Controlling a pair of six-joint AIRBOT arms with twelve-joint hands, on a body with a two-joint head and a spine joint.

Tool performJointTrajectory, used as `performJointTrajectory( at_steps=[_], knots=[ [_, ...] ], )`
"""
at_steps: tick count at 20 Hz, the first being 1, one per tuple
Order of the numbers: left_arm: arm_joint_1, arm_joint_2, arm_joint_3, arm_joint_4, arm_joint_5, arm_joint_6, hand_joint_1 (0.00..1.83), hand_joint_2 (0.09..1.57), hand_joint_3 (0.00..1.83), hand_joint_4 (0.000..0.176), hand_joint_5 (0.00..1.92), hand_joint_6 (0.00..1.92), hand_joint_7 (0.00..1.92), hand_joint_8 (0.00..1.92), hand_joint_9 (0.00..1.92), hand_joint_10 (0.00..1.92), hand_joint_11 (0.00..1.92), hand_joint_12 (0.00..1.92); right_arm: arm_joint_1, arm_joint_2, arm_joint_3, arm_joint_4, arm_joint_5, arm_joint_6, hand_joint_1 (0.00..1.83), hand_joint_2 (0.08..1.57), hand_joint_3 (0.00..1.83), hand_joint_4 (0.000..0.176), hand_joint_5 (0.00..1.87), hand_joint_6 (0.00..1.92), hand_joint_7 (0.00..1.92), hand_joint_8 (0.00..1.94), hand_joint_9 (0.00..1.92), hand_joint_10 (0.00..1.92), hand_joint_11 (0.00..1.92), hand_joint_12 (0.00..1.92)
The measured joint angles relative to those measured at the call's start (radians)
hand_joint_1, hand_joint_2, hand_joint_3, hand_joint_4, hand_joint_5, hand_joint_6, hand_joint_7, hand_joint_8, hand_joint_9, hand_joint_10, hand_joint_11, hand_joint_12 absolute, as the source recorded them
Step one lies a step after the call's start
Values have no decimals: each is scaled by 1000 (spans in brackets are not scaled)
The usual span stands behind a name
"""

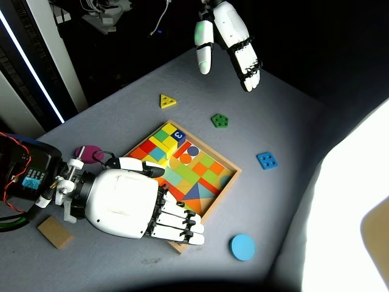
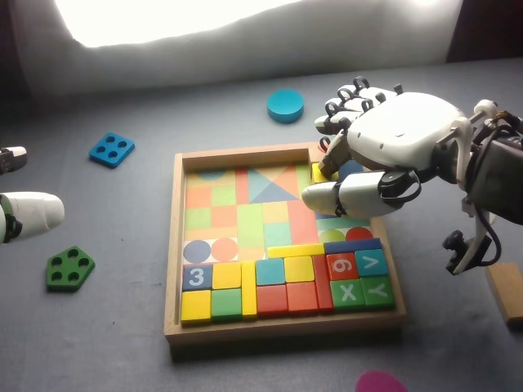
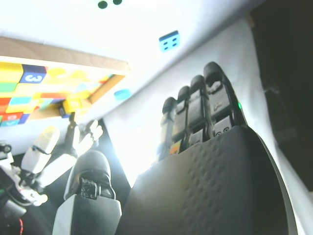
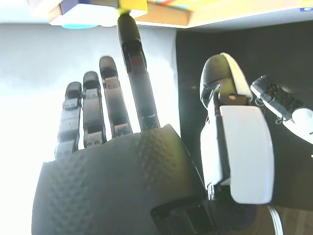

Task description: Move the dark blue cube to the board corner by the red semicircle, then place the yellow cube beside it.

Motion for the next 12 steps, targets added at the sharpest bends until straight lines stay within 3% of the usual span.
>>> performJointTrajectory(
  at_steps=[3, 12],
  knots=[
    [0, 0, 0, 0, 0, 0, 0, 1217, 0, 8, 93, 6, 60, 3, 49, 3, 0, 248, 6, 7, 0, 2, -9, 0, 0, 1192, 0, 0, 831, 4, 246, 0, 95, 5, 1, 0],
    [0, 0, 0, 0, -1, 0, 0, 1198, 0, 17, 84, 1, 55, 1, 48, 1, 0, 309, 136, 67, -23, 4, -29, 22, 0, 1194, 1, 0, 830, 2, 285, 9, 101, 5, 19, 12]
  ],
)
